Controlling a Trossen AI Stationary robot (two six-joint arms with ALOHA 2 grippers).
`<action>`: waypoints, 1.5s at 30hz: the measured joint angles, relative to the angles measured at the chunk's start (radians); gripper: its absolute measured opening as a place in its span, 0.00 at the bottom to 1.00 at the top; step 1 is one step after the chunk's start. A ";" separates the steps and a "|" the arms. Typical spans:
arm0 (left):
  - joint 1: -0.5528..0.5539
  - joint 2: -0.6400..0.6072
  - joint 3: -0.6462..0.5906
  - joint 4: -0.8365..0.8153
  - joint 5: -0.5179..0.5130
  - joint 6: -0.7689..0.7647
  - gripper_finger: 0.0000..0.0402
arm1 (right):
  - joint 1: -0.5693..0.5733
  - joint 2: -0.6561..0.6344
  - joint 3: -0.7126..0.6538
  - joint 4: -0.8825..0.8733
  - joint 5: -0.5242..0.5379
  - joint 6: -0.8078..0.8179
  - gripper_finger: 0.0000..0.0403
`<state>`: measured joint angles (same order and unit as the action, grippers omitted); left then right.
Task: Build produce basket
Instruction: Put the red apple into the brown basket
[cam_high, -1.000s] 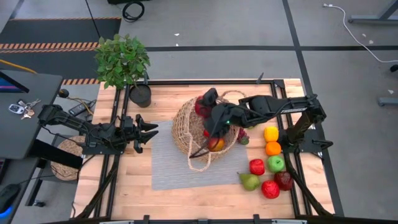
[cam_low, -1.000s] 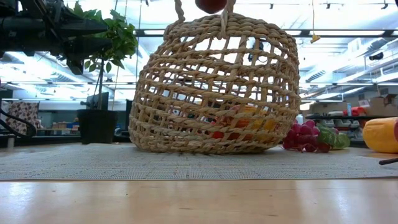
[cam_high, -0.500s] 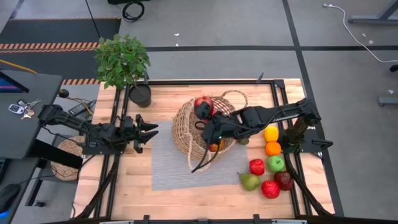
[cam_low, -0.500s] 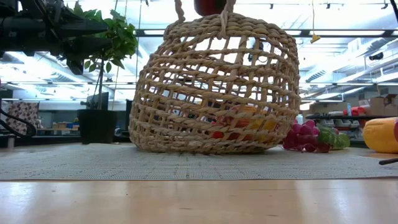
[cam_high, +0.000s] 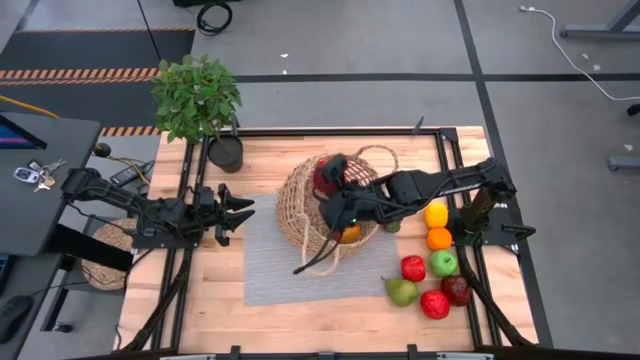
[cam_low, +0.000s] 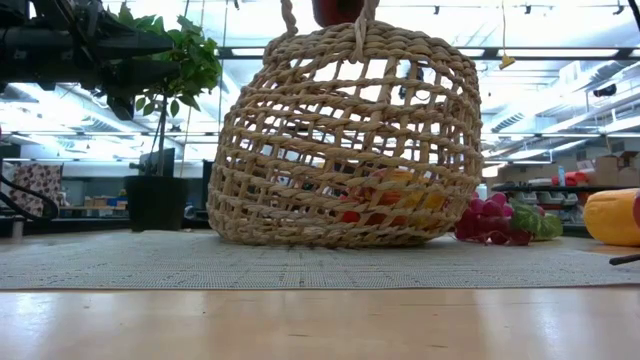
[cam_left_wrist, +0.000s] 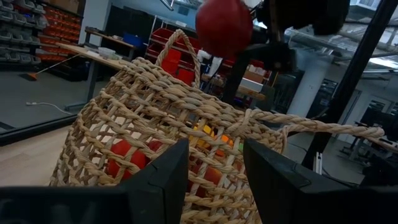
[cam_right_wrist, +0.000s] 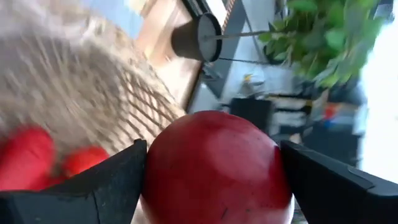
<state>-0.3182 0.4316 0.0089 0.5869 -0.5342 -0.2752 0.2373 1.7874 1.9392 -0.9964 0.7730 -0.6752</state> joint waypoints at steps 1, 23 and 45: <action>0.000 0.000 0.000 0.000 0.000 0.000 0.40 | -0.005 -0.005 0.000 -0.005 -0.015 0.069 0.89; 0.000 0.000 0.000 -0.001 0.000 0.000 0.40 | -0.212 -0.022 -0.031 -0.292 -0.459 1.378 0.89; 0.000 0.000 0.000 0.000 0.000 0.000 0.40 | -0.253 -0.021 -0.400 -0.017 -0.628 1.272 0.89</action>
<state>-0.3180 0.4316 0.0089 0.5870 -0.5339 -0.2753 -0.0156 1.7664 1.5394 -1.0135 0.1453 0.5966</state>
